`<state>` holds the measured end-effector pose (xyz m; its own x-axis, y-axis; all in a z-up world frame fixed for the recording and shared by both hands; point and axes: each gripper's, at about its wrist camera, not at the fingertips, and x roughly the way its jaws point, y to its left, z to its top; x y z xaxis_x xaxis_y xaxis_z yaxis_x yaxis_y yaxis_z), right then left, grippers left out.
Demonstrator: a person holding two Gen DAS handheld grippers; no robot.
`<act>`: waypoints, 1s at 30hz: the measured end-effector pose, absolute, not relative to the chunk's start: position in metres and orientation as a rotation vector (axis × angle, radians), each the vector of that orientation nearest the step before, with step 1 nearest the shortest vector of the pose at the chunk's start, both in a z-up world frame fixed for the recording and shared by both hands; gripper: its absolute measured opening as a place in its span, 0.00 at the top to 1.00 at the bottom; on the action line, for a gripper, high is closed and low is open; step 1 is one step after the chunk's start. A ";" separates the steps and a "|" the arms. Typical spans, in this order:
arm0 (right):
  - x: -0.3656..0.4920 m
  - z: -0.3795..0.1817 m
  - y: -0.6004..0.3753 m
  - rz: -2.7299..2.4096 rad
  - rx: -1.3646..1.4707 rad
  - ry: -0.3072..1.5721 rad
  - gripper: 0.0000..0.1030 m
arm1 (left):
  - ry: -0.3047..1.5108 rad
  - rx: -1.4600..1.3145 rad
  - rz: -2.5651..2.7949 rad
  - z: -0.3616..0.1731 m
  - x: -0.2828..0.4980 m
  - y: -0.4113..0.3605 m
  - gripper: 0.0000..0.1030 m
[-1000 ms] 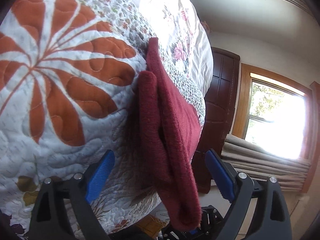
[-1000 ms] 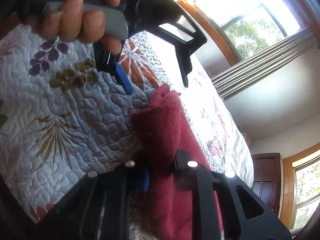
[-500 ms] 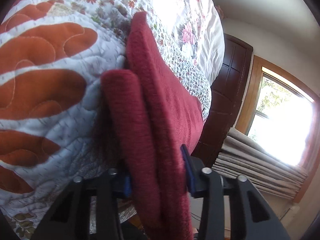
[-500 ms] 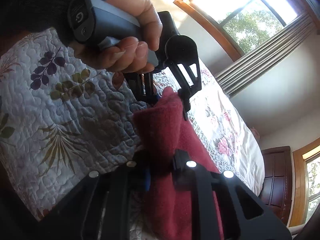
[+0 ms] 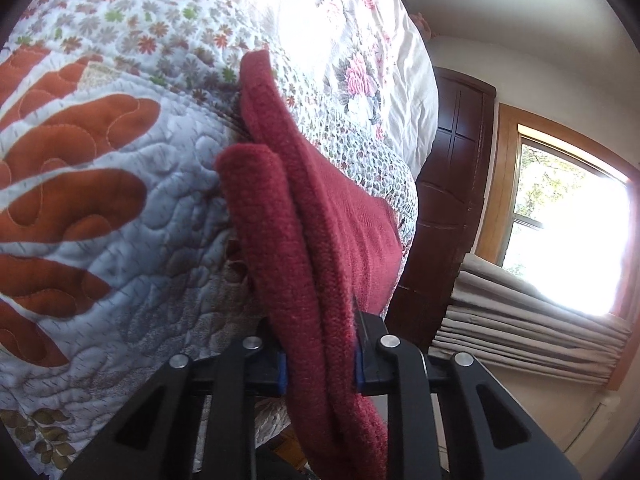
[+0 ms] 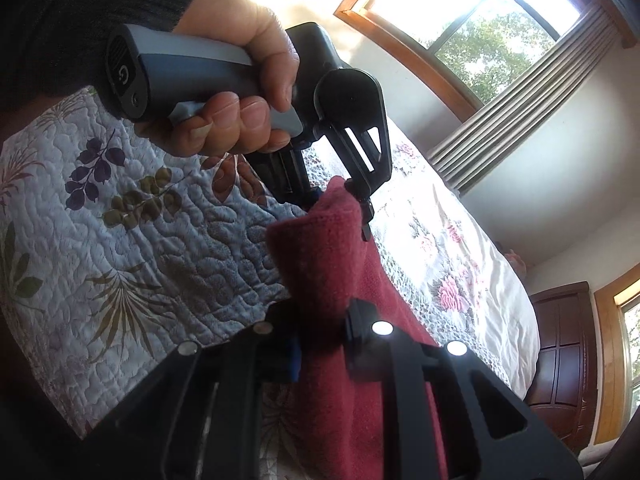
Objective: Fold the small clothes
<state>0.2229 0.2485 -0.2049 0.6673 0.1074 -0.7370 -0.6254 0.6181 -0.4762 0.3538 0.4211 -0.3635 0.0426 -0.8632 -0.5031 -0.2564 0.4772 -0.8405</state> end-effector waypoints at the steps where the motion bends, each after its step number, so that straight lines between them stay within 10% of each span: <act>1: 0.222 -0.203 0.247 0.464 -0.792 0.725 0.86 | 1.492 -1.014 -0.620 -0.358 0.354 0.419 0.79; 30: 0.223 -0.120 0.123 0.279 -0.434 0.636 0.90 | 1.442 -0.629 -0.617 -0.196 0.388 0.270 0.79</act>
